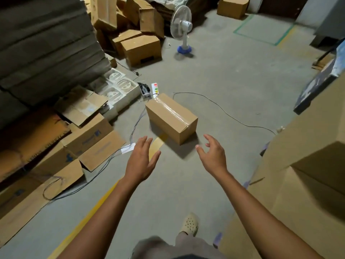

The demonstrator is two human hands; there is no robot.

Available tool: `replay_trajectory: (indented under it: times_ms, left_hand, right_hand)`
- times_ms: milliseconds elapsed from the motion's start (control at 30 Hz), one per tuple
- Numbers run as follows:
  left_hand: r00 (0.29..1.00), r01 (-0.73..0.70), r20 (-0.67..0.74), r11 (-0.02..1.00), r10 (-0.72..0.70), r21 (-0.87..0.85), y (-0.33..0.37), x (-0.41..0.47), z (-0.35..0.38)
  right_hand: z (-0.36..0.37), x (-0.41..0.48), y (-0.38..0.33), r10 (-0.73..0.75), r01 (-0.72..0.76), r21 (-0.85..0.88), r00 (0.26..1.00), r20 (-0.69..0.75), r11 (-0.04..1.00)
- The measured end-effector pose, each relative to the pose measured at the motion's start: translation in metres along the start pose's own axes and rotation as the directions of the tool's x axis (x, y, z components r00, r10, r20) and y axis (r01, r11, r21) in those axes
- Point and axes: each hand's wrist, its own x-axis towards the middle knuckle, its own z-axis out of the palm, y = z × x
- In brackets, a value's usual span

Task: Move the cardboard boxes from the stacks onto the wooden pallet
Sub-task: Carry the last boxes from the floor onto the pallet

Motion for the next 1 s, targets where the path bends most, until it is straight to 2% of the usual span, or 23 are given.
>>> replay_trajectory:
  times_ms: [133, 300, 367, 433, 467, 533, 567, 600, 633, 767, 1000]
  left_hand:
    - [0.991, 0.057, 0.122, 0.998, -0.057, 0.006, -0.017, 0.079, 0.024]
    - [0.966, 0.117, 0.231, 0.993, -0.115, 0.004, -0.044, 0.191, 0.062]
    - [0.957, 0.174, 0.245, 0.983, -0.154, -0.061, -0.058, 0.242, 0.082]
    - [0.927, 0.327, 0.258, 0.922, -0.271, -0.208, -0.071, 0.292, 0.104]
    - [0.883, 0.455, 0.286, 0.831, -0.373, -0.321, -0.076, 0.315, 0.113]
    - [0.72, 0.683, 0.397, 0.483, -0.568, -0.548, -0.083, 0.355, 0.128]
    - [0.635, 0.733, 0.464, 0.293, -0.617, -0.614, -0.086, 0.372, 0.136]
    - [0.568, 0.752, 0.517, 0.147, -0.64, -0.643, -0.089, 0.386, 0.143]
    - [0.522, 0.756, 0.557, 0.048, -0.646, -0.653, -0.093, 0.398, 0.151]
    - [0.407, 0.76, 0.649, -0.156, -0.643, -0.631, -0.111, 0.437, 0.194]
    - [0.265, 0.715, 0.661, -0.317, -0.702, -0.623, -0.147, 0.49, 0.318]
  right_hand:
    - [0.018, 0.083, 0.006, 0.11, -0.102, -0.088, 0.989, 0.098, 0.991]
    - [0.04, 0.193, 0.004, 0.174, -0.154, -0.145, 0.975, 0.136, 0.977]
    - [0.052, 0.242, 0.006, 0.188, -0.163, -0.166, 0.971, 0.147, 0.973]
    - [0.066, 0.292, 0.012, 0.222, -0.193, -0.192, 0.964, 0.147, 0.962]
    - [0.073, 0.315, 0.016, 0.25, -0.22, -0.198, 0.957, 0.144, 0.955]
    - [0.087, 0.357, 0.025, 0.316, -0.282, -0.204, 0.936, 0.158, 0.937]
    - [0.093, 0.376, 0.028, 0.357, -0.322, -0.203, 0.92, 0.164, 0.925]
    - [0.097, 0.394, 0.032, 0.394, -0.361, -0.196, 0.903, 0.171, 0.912]
    - [0.101, 0.412, 0.035, 0.424, -0.393, -0.185, 0.888, 0.179, 0.901]
    - [0.113, 0.476, 0.061, 0.488, -0.463, -0.162, 0.851, 0.193, 0.871]
    - [0.161, 0.584, 0.159, 0.543, -0.507, -0.194, 0.796, 0.268, 0.839]
